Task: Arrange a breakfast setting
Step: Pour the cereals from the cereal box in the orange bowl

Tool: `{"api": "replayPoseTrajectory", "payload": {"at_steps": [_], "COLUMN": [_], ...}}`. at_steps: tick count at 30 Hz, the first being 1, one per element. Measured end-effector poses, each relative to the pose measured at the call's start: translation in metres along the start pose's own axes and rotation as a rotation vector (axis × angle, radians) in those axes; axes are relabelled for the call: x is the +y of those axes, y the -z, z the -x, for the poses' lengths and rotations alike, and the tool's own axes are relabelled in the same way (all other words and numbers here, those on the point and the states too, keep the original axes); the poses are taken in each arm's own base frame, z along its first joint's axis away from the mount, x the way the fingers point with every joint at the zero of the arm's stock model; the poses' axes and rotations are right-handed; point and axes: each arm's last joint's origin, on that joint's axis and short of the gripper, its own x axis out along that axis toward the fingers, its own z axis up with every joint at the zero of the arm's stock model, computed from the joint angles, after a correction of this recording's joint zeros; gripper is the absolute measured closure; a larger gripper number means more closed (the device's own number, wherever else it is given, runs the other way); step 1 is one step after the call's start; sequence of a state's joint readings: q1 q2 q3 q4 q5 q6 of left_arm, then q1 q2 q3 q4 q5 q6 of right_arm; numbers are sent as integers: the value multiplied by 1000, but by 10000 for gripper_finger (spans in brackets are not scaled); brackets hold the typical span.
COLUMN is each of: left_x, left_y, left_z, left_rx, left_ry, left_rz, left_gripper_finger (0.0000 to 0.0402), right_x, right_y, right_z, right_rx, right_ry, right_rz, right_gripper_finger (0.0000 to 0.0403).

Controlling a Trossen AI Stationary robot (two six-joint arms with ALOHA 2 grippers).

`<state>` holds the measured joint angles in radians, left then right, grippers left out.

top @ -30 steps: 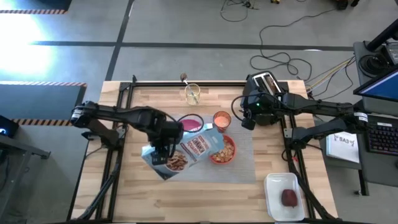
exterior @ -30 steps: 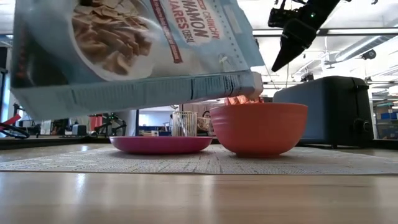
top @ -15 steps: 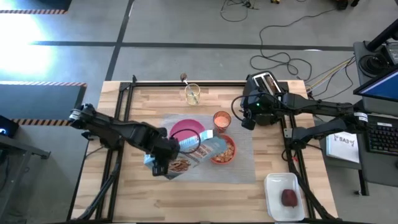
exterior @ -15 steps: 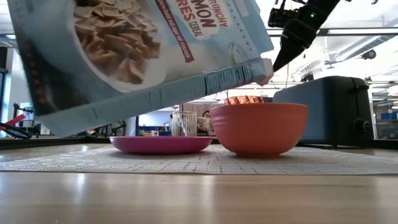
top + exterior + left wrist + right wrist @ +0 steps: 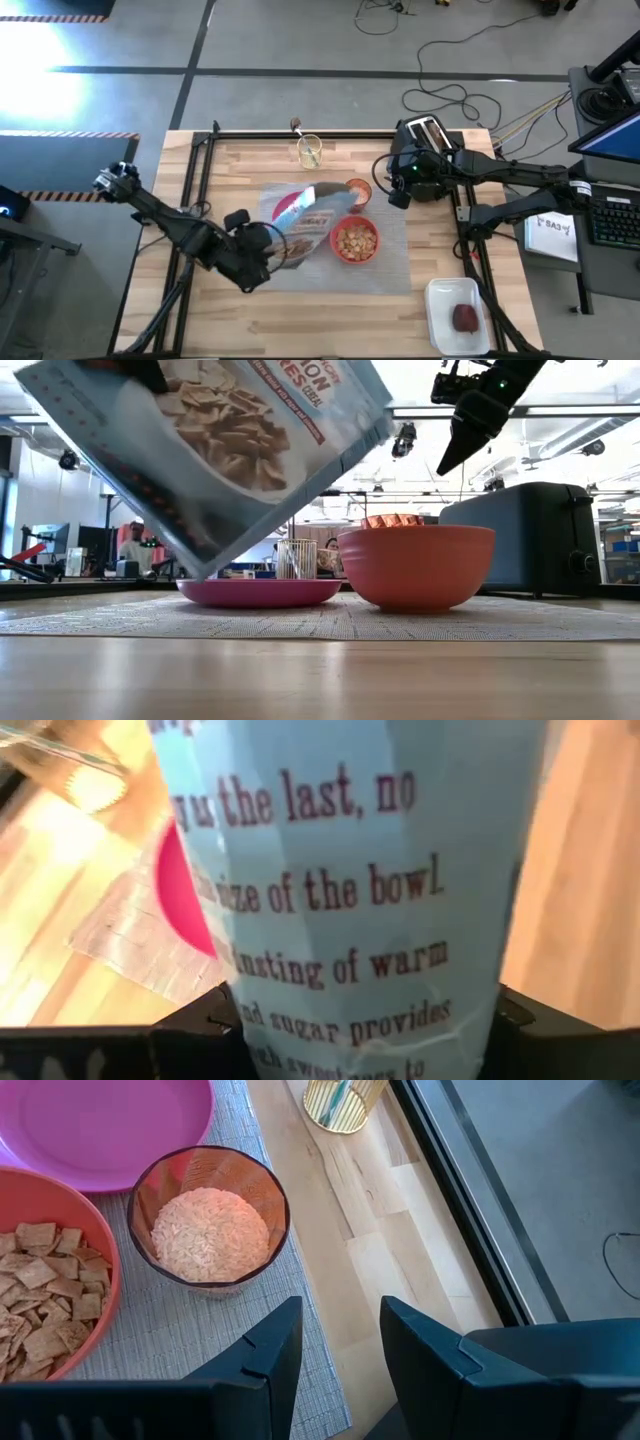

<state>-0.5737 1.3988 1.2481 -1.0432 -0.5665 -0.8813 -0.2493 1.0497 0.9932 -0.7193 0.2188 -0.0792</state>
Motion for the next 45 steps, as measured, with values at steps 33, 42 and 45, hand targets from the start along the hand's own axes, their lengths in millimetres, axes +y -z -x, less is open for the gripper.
{"api": "replayPoseTrajectory", "payload": {"at_steps": [33, 42, 45], "left_x": [1, -8, -10], "left_y": [81, 95, 99], "left_z": [14, 19, 22], "left_rx": [-101, -44, 14], "left_ry": [-67, -26, -2], "left_rz": [185, 268, 301], "left_gripper_finger": [219, 221, 221], "right_x": [0, 0, 0], "right_y": [0, 0, 0], "right_z": [0, 0, 0], "right_rx": [0, 0, 0], "right_ry": [0, 0, 0], "right_rz": [1, 0, 1], "right_gripper_finger": [275, 275, 275]}}
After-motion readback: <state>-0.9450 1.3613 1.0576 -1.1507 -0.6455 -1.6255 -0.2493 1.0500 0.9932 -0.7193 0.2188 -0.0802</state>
